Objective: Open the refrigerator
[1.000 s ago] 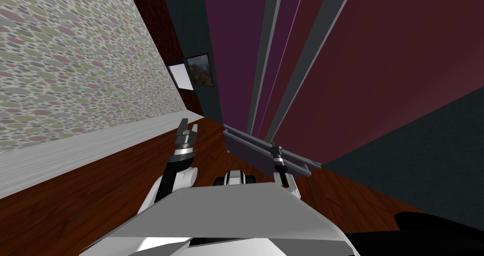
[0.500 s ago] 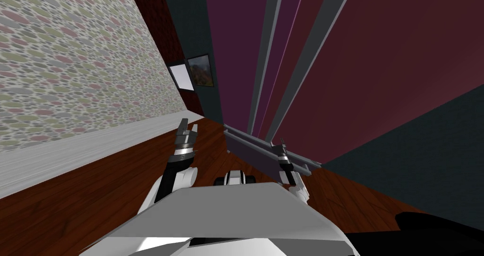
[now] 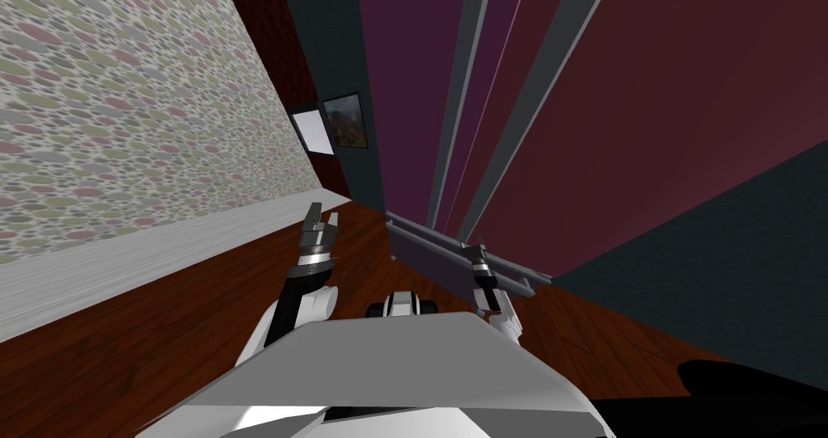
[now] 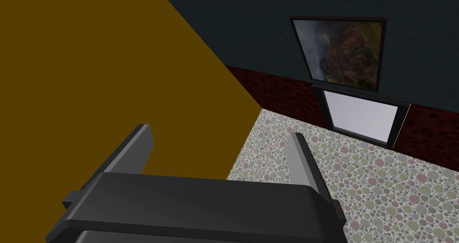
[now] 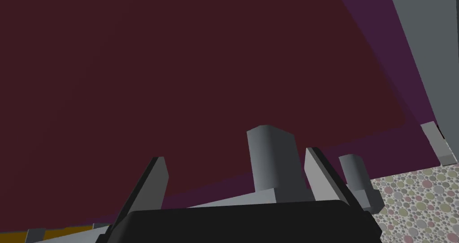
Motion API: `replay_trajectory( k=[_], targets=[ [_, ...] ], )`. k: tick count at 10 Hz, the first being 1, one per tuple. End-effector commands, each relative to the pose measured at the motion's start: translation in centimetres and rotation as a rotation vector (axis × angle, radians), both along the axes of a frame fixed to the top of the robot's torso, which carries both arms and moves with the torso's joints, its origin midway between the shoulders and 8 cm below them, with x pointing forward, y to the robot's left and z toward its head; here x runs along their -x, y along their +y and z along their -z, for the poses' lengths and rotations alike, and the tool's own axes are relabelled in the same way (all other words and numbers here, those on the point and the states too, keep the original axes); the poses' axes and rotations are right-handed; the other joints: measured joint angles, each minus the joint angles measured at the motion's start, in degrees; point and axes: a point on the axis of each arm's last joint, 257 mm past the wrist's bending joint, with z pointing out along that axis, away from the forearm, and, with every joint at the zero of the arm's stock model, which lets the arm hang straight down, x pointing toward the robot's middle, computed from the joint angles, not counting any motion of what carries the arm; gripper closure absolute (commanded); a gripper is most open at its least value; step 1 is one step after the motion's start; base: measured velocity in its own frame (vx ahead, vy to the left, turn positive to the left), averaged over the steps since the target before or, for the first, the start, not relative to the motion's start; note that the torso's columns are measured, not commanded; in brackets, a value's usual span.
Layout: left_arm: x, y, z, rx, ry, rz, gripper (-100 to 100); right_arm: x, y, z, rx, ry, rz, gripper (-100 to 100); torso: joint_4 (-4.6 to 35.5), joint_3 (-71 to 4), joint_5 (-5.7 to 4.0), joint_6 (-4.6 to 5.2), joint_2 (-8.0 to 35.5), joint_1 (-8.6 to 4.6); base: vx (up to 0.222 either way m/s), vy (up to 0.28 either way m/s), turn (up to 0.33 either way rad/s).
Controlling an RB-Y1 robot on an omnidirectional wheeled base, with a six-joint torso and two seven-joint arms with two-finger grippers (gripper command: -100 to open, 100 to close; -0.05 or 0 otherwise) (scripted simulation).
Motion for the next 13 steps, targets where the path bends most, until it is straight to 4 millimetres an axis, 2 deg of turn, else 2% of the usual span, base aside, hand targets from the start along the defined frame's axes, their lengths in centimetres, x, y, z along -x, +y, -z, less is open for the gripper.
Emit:
replay_trajectory(
  k=[1,2,3,6,7,8,10,11,13],
  targets=[
    [0.0,0.0,0.0,0.000,0.000,0.000,0,-0.2,1.5,0.4,-0.052,-0.010,-0.002,-100,-0.02,-0.02,-0.03,0.01,-0.05,-0.08,0.000,0.002,0.013],
    [0.0,0.0,0.0,0.000,0.000,0.000,0,-0.3,2.0,0.6,-0.070,-0.011,0.000,-100,-0.07,-0.05,-0.06,0.05,-0.09,-0.14,0.000,0.000,0.000],
    [0.0,0.0,0.0,0.000,0.000,0.000,0,-0.4,1.6,0.6,-0.059,-0.009,0.000,-100,-0.10,-0.06,-0.09,0.09,-0.11,-0.18,0.000,0.000,0.000],
    [0.0,0.0,0.0,0.000,0.000,0.000,0,-1.9,0.6,-0.9,-0.060,-0.009,0.003,-100,-0.01,-0.13,0.03,0.05,-0.20,-0.08,0.025,0.030,0.004],
    [0.0,0.0,0.0,0.000,0.000,0.000,0,-1.5,0.7,-0.1,-0.062,0.001,0.005,-100,0.06,-0.12,0.10,0.02,-0.16,-0.03,0.007,0.011,-0.019],
    [0.0,0.0,0.0,0.000,0.000,0.000,0,-0.9,1.3,0.2,-0.060,-0.009,0.000,100,0.02,-0.09,0.02,-0.03,-0.15,-0.13,-0.018,-0.022,0.025],
    [0.0,0.0,0.0,0.000,0.000,0.000,0,-0.8,1.4,0.6,-0.065,-0.001,0.002,100,0.05,0.14,-0.05,0.23,0.20,-0.25,-0.014,-0.026,0.012],
    [0.0,0.0,0.0,0.000,0.000,0.000,0,-1.3,2.9,0.3,-0.064,-0.005,-0.058,100,0.03,0.10,-0.04,0.24,0.12,-0.20,-0.143,-0.081,0.122],
    [0.0,0.0,0.0,0.000,0.000,0.000,0,-1.7,4.2,-0.1,-0.064,-0.006,-0.115,100,0.09,0.37,-0.10,0.13,0.61,-0.25,-0.256,-0.144,0.148]
  ],
)
